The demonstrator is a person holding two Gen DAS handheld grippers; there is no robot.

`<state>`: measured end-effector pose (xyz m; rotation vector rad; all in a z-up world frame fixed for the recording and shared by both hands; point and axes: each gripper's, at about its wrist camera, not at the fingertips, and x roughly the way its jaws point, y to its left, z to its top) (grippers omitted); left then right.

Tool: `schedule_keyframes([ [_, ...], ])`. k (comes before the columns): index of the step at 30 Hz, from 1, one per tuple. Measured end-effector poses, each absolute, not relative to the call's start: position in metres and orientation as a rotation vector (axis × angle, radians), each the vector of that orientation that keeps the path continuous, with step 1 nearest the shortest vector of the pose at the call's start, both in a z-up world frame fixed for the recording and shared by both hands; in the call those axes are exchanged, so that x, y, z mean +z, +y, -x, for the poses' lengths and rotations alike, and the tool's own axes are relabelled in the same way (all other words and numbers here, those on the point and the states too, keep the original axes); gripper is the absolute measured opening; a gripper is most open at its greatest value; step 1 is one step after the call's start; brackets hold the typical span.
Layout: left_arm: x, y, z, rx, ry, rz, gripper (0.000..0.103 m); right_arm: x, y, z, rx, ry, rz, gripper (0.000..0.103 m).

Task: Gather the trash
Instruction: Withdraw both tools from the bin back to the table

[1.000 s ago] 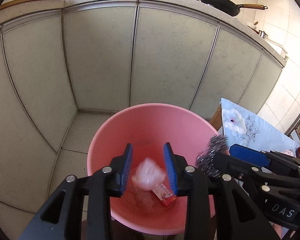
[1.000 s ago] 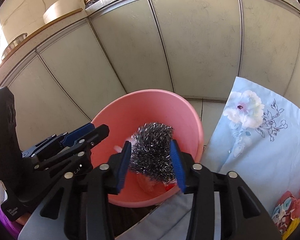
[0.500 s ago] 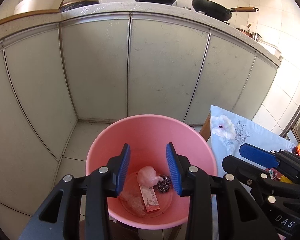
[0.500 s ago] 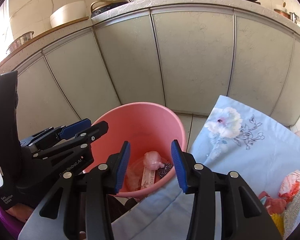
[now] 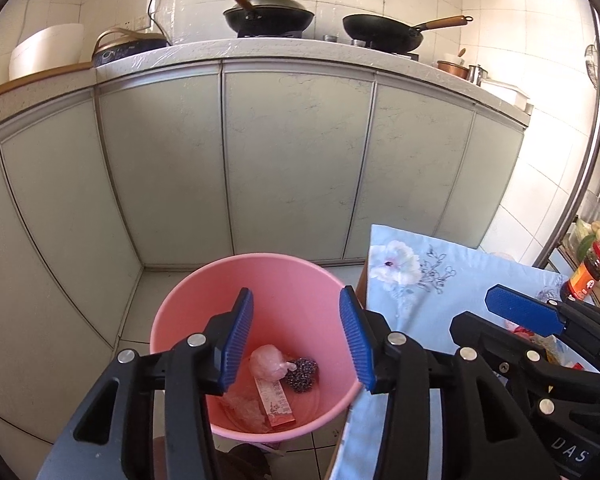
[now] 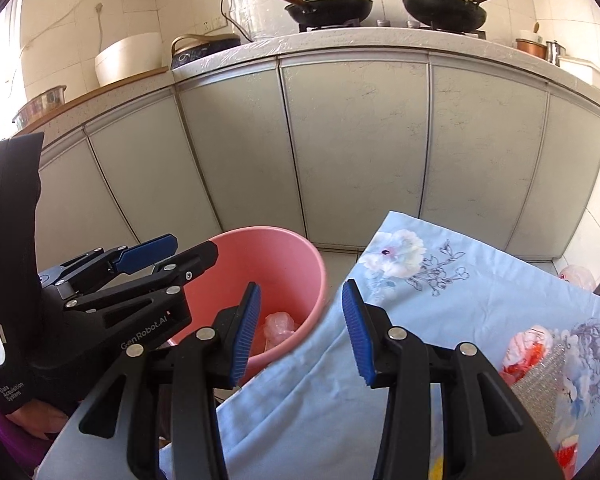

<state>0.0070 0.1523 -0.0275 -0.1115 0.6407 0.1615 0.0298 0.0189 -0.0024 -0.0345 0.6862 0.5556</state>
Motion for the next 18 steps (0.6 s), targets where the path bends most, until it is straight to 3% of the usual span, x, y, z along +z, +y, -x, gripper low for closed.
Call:
schedule_keyframes([
  [18,-0.012,0.084,-0.002,0.057,0.624,0.047,0.046,0.008,-0.069,0.007,0.387,0.618,-0.010,0.043],
])
